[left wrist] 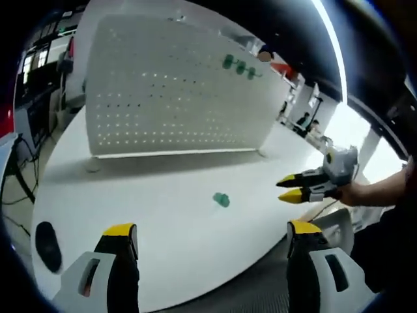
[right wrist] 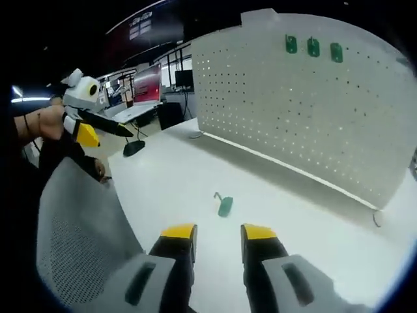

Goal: Insert the hook assembly into the mounting plate slot until the hook locks in place.

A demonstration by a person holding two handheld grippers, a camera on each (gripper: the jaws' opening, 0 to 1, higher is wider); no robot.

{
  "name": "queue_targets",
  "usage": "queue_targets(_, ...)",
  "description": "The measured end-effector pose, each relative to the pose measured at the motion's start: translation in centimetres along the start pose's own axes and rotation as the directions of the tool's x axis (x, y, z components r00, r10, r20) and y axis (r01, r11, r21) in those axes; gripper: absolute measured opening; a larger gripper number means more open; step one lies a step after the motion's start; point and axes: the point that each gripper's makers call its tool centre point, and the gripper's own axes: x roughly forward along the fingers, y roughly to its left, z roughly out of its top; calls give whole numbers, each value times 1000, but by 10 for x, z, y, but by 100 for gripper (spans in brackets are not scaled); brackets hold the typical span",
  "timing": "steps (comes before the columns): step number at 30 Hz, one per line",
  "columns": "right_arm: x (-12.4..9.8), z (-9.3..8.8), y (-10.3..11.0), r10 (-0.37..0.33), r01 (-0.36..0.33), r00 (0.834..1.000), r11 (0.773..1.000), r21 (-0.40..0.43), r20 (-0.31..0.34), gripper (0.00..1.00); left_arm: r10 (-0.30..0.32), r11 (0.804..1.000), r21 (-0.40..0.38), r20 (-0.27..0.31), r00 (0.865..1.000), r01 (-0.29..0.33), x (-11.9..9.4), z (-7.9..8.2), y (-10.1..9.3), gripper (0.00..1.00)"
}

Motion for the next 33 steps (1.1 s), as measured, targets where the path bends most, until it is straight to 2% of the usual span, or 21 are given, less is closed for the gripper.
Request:
queue_targets(8,39,4,-10,41,-42,999,998,-41,-32,21,-3,1000,-8,-17,1000,3,7,0,2,96)
queue_targets(20,87,-3,-15,88,-98,990,991,-93,-106,18,9,1000,-27,-39,999,-10,7,-8,10,94)
queue_targets(33,117,-8,-13,132,-154,977,979,-130,-168,17,24,998,-52,-52,998,-27,6,-13,19,93)
